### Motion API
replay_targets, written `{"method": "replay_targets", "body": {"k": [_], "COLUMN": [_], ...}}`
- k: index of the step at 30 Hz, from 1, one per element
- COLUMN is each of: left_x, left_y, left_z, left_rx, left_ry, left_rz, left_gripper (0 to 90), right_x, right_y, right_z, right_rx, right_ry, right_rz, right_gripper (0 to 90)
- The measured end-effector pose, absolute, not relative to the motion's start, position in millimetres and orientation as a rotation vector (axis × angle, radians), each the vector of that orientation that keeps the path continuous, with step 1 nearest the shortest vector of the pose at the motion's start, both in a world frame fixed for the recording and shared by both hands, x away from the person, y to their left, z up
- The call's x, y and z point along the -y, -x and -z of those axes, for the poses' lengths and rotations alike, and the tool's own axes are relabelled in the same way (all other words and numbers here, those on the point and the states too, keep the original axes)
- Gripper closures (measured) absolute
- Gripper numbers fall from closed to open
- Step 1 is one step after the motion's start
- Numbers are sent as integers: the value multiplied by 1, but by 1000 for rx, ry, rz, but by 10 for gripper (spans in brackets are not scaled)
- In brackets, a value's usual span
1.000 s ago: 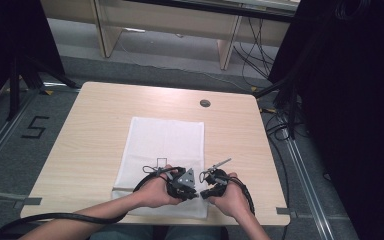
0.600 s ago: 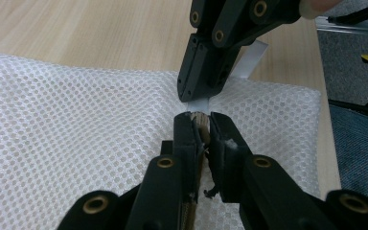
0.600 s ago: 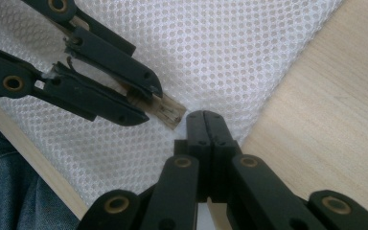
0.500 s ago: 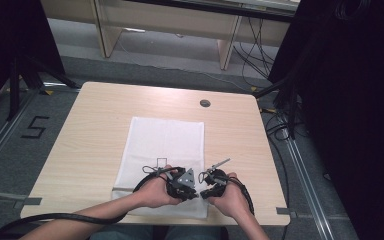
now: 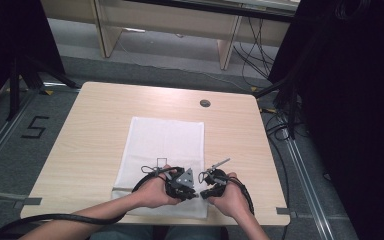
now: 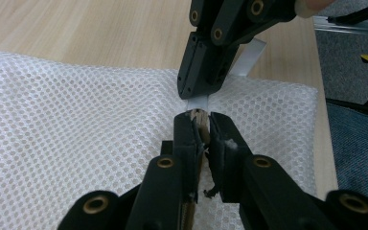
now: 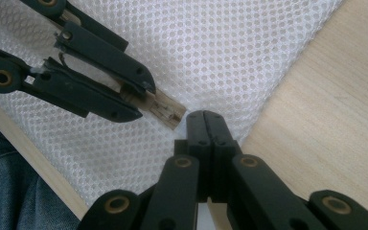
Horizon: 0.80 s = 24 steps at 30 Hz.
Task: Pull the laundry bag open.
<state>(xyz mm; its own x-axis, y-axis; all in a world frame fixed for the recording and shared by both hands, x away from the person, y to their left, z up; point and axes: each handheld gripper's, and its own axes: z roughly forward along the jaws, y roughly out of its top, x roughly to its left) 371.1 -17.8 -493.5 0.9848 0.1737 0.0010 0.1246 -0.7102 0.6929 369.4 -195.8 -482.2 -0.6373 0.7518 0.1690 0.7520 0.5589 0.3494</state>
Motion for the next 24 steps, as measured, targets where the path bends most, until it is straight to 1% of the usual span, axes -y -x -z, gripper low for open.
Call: {"method": "replay_targets", "body": {"k": [5, 7, 14, 19, 24], "left_x": [15, 14, 12, 11, 12], "left_y": [-370, -371, -370, -371, -369], "left_z": [492, 491, 491, 491, 491], "left_rx": [-215, -194, -222, -201, -223], "left_ry": [-2368, -2371, -2359, -2368, -2358], "left_rz": [-88, -98, -84, -100, -87], "left_gripper": [817, 817, 817, 817, 817], "right_x": [196, 196, 196, 196, 196], "right_y": [-370, -370, -369, -370, -369], "right_z": [482, 482, 482, 482, 482], "right_rx": [2772, 2770, 2770, 2770, 2776], "right_ry": [1333, 1333, 1331, 1335, 1336], "right_rz": [623, 622, 624, 623, 623], "right_gripper": [900, 900, 900, 900, 900]}}
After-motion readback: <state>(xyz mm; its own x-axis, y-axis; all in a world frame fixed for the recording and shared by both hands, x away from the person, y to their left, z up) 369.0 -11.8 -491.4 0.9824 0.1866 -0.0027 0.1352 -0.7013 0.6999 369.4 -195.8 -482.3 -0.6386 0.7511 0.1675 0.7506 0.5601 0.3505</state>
